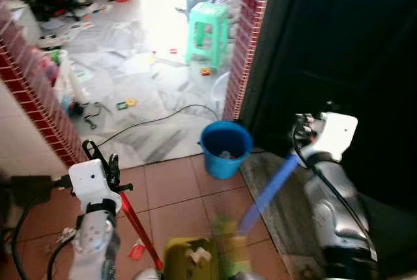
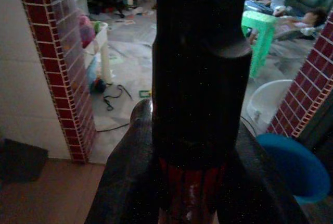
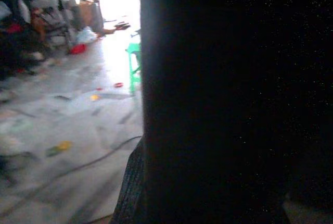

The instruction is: Sweep floor

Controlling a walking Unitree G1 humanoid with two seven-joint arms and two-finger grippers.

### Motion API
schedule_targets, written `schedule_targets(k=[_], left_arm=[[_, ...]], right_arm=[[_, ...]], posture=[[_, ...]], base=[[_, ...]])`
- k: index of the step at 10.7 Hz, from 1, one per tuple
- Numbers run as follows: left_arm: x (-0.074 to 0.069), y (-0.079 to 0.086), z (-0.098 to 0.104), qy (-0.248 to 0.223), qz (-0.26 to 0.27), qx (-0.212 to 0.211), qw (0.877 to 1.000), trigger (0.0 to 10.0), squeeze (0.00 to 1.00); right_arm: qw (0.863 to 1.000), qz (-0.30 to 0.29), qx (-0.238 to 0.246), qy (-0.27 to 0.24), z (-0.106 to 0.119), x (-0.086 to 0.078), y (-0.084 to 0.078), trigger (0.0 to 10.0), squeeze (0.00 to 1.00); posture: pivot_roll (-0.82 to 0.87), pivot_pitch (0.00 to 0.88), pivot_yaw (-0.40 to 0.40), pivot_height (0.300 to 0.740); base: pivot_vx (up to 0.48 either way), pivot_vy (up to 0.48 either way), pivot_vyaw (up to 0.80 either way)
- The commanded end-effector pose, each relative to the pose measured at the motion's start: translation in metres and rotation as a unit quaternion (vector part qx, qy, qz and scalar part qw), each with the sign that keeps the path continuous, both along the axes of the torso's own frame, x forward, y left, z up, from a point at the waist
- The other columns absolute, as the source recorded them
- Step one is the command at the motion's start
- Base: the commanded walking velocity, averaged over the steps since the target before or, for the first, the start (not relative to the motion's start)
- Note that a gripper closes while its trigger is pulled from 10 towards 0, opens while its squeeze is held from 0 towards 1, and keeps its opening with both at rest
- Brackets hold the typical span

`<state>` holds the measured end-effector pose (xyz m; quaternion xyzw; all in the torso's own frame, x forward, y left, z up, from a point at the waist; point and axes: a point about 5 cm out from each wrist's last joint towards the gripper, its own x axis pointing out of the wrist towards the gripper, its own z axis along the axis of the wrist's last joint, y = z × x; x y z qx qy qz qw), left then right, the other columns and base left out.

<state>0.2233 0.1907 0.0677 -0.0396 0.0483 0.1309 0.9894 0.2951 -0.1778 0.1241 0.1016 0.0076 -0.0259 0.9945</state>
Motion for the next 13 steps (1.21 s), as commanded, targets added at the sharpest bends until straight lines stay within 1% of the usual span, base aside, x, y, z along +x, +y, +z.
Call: schedule_targets(k=[1, 2, 3, 5, 6, 8, 10, 11, 12, 13], left_arm=[[0.002, 0.002, 0.011, -0.025, 0.012, 0.024, 0.999, 10.0, 0.0], [0.006, 0.001, 0.014, -0.031, 0.015, 0.019, 0.999, 10.0, 0.0], [0.008, -0.001, 0.014, -0.033, 0.018, 0.015, 0.999, 10.0, 0.0], [0.008, 0.0, 0.014, -0.029, 0.021, 0.025, 0.999, 10.0, 0.0], [0.009, -0.001, 0.011, -0.025, 0.018, 0.032, 0.999, 10.0, 0.0], [0.012, -0.004, 0.012, -0.026, 0.013, 0.032, 0.999, 10.0, 0.0], [0.014, -0.003, 0.012, -0.024, 0.011, 0.036, 0.999, 10.0, 0.0], [0.015, -0.002, 0.012, -0.023, 0.011, 0.04, 0.999, 10.0, 0.0], [0.015, 0.0, 0.012, -0.023, 0.012, 0.045, 0.999, 10.0, 0.0], [0.015, 0.001, 0.014, -0.026, 0.013, 0.051, 0.998, 10.0, 0.0]], right_arm=[[0.999, -0.002, 0.036, -0.035, 0.025, 0.01, 0.0, 10.0, 0.0], [0.998, -0.002, 0.056, -0.041, 0.029, 0.014, -0.001, 10.0, 0.0], [0.995, -0.004, 0.095, -0.041, 0.035, 0.017, -0.003, 10.0, 0.0], [0.989, -0.015, 0.141, -0.038, 0.042, 0.02, -0.006, 10.0, 0.0], [0.994, -0.004, 0.1, -0.053, 0.048, 0.023, -0.007, 10.0, 0.0], [0.994, 0.032, 0.053, -0.088, 0.062, 0.026, -0.003, 10.0, 0.0], [0.991, 0.048, 0.062, -0.107, 0.076, 0.031, -0.004, 10.0, 0.0], [0.987, 0.075, 0.057, -0.132, 0.089, 0.035, -0.002, 10.0, 0.0], [0.985, 0.095, 0.021, -0.144, 0.093, 0.035, -0.001, 10.0, 0.0], [0.984, 0.104, -0.038, -0.14, 0.085, 0.033, -0.001, 10.0, 0.0]], posture=[[-0.08, 0.0, -0.017, 0.74], [-0.08, 0.0, -0.019, 0.74], [-0.08, 0.0, -0.018, 0.74], [-0.07, 0.0, -0.017, 0.74], [-0.07, 0.0, -0.018, 0.74], [-0.07, 0.0, -0.012, 0.74], [-0.07, 0.0, -0.011, 0.74], [-0.07, 0.0, -0.01, 0.74], [-0.07, 0.0, -0.008, 0.74], [-0.07, 0.0, -0.006, 0.74]], base=[[0.0, 0.0, 0.0], [0.0, 0.0, 0.0], [0.0, 0.0, 0.0], [0.0, 0.0, 0.0], [0.0, 0.0, 0.0], [0.0, 0.0, 0.0], [0.0, 0.0, 0.0], [0.0, 0.0, 0.0], [0.0, 0.0, 0.0], [0.0, 0.0, 0.0]])
